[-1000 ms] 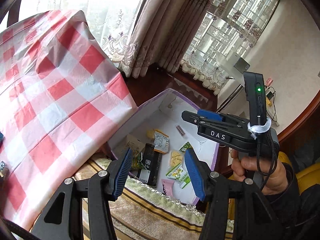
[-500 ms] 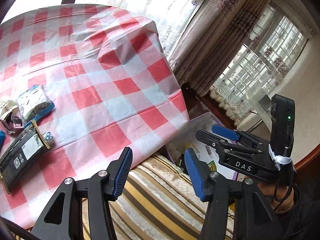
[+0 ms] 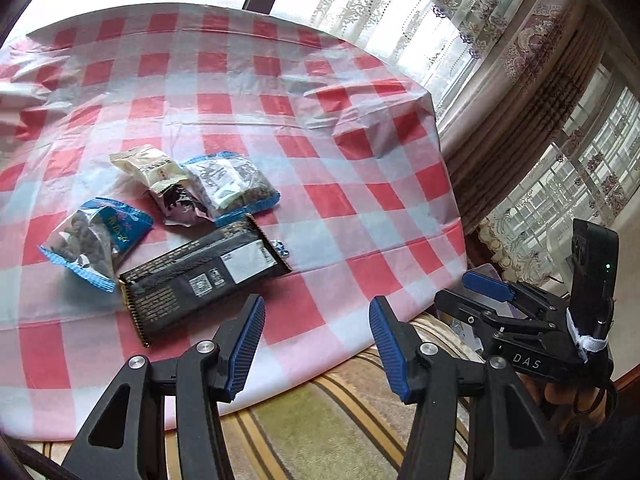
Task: Organize snacks
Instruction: 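Move both tools back over the remaining snacks on the table, then grasp the blue-printed bean bag with the left tool while the right tool grasps the black chocolate bar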
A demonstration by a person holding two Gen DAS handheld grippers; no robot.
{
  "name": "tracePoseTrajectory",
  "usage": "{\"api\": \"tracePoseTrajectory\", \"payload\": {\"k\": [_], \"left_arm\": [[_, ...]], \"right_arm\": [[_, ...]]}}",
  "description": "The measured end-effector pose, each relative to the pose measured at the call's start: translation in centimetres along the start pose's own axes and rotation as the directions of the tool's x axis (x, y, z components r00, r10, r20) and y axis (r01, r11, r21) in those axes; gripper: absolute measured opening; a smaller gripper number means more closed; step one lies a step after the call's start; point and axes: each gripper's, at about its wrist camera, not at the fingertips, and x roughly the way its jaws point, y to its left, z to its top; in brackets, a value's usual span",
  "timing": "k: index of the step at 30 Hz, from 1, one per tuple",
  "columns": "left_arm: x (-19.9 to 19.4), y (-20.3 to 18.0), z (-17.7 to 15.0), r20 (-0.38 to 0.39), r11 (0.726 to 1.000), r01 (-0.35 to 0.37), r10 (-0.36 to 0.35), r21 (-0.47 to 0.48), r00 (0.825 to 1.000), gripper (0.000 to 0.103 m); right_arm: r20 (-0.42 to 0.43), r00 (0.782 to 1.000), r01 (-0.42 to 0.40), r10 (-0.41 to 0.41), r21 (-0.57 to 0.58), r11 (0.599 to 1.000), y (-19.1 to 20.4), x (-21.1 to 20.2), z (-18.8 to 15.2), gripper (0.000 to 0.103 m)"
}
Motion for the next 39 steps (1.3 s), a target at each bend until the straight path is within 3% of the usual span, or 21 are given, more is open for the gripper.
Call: {"api": "tracePoseTrajectory", "payload": {"k": [8,12,21,27,35,39], "left_arm": [[-2.1,5.6,0.3,0.044,0.989,-0.129,0.132,-0.068,0.99,0.055],[-2.4,7.8,0.9,0.055,0.978,-0.185,0.191,-0.096,0.98,0.056],[-1.4,10.6,3.2,0.047,0.949,-0.31,0.312,-0.057,0.949,0.06],[0.3,12.5,4.8,0.016,0.944,-0.326,0.327,-0.05,0.945,0.06],[2.7,14.0,5.1,-0.049,0.937,-0.347,0.345,-0.036,0.937,0.06],[2.9,14.0,4.6,-0.054,0.948,-0.318,0.317,-0.026,0.947,0.057]], "right_arm": [[-0.087,0.994,-0.074,0.063,-0.121,0.99,5.0,2.6,0.8,0.068],[-0.137,0.982,-0.147,0.133,-0.097,0.984,6.8,4.2,1.4,0.068],[-0.195,0.948,-0.268,0.253,-0.057,0.962,11.1,7.1,2.8,0.068],[-0.224,0.929,-0.306,0.295,-0.011,0.952,12.3,8.9,3.7,0.048],[-0.199,0.936,-0.29,0.29,0.03,0.957,12.3,10.4,5.5,0.047],[-0.197,0.946,-0.257,0.257,0.026,0.966,12.7,11.4,6.3,0.047]]}}
